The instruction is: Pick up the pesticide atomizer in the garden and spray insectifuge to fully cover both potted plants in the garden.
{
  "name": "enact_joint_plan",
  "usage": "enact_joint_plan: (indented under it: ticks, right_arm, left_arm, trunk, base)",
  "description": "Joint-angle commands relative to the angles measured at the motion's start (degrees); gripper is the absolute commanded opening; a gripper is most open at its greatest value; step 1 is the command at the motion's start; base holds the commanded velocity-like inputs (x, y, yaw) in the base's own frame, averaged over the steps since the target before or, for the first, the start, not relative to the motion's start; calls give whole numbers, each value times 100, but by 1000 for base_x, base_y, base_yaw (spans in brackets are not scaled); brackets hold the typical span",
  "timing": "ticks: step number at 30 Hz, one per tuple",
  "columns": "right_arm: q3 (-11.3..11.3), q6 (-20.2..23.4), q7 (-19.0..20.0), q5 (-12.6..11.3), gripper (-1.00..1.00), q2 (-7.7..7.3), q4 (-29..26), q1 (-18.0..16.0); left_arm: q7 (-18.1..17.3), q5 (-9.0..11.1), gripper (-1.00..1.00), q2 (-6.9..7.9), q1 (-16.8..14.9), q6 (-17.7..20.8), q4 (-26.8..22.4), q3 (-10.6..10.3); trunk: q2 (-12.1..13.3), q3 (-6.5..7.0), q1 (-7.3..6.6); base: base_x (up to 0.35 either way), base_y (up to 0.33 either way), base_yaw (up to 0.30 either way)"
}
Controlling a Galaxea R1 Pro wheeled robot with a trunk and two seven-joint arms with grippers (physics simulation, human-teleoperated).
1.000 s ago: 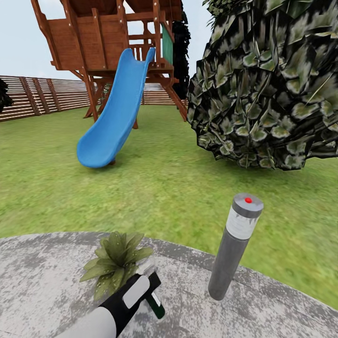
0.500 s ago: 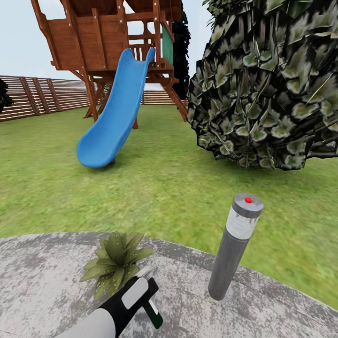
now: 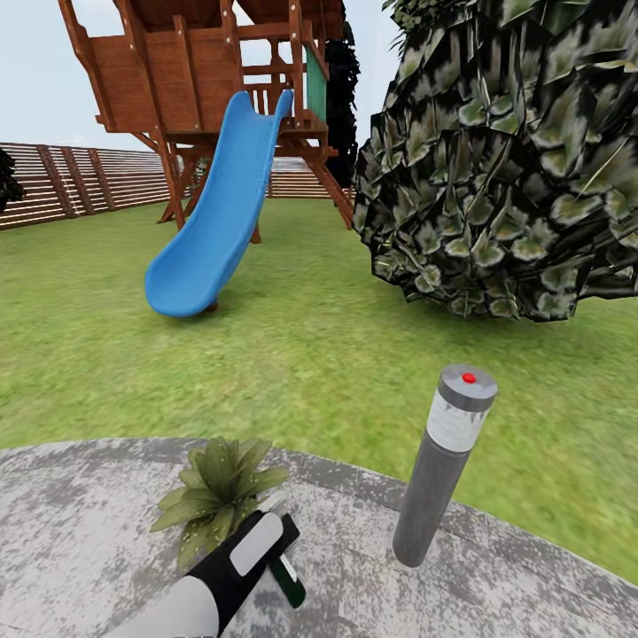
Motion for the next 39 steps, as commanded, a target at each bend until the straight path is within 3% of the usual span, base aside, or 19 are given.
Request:
enact_joint_plan:
  ticks: [1,3,6,9,14,16,17,18,20,21,22,25,28,33,37,39]
  right_arm:
    - [1,0,0,0,100,0,0,0]
    - [0,0,0,0,100,0,0,0]
    - [-4,0,0,0,100,0,4,0]
    - [1,0,-4,0,100,0,14,0]
    - [2,0,-19,0,100,0,29,0]
    - [2,0,-31,4,100,0,38,0]
    - [7,6,-41,8,100,0,56,0]
    - [9,7,-43,8,100,0,63,0]
    - [16,8,-50,13,100,0,68,0]
    - [21,9,-52,14,100,0,70,0]
    - [26,9,-52,11,100,0,72,0]
    - [27,9,-53,10,100,0,71,0]
    - [36,6,-69,10,100,0,173,0]
    - [29,9,-30,9,100,0,192,0]
    - [28,9,-28,9,100,0,185,0]
    - [34,13,-49,11,100,0,195,0]
  left_arm:
    - [69,2,-100,14,2,10,-222,-8]
    - [273,-6,-100,32,2,19,-396,-13]
    - [312,-4,-100,52,2,46,-429,-13]
    - [267,5,-100,58,2,339,-427,0]
    - [226,2,-100,58,2,445,-430,-5]
    - [31,-22,-100,69,-1,768,-543,-43]
    - [-381,-86,-100,181,0,1265,-736,-87]
    - [-528,-214,-100,259,3,1370,-856,-211]
    - [-768,-583,-100,643,39,1463,-1246,-788]
    - [-970,-658,-100,840,111,1492,-1534,-1085]
    - [-1137,-691,-100,950,184,1617,-1743,-1251]
    - [-1218,-705,-100,1011,222,2340,-1831,-1315]
    - [-1437,-691,-100,1117,230,2756,-1826,-1323]
    - [-1628,-742,-100,1154,230,2871,-1770,-1309]
    - [-1631,-778,-100,1394,230,2884,-1764,-1323]
    - [-1633,-888,-100,1478,230,3106,-1827,-1346]
  trunk:
    - [0,0,0]
    - [0,0,0]
    - [0,0,0]
    - [0,0,0]
    - [0,0,0]
    - [0,0,0]
    - [0,0,0]
    - [0,0,0]
    - [0,0,0]
    - [0,0,0]
    - [0,0,0]
    - [0,0,0]
    - [0,0,0]
    - [0,0,0]
    - [0,0,0]
    - [0,0,0]
  base:
    - [0,0,0]
    - [0,0,0]
    - [-62,80,0]
    - [-157,285,0]
    - [-96,316,0]
    - [-11,335,0]
    - [-2,338,0]
    - [-1,339,0]
    - [0,340,0]
    - [0,340,0]
    - [0,341,0]
    - [0,342,0]
    - [0,345,0]
    - [46,345,0]
    - [113,342,0]
    - [123,339,0]
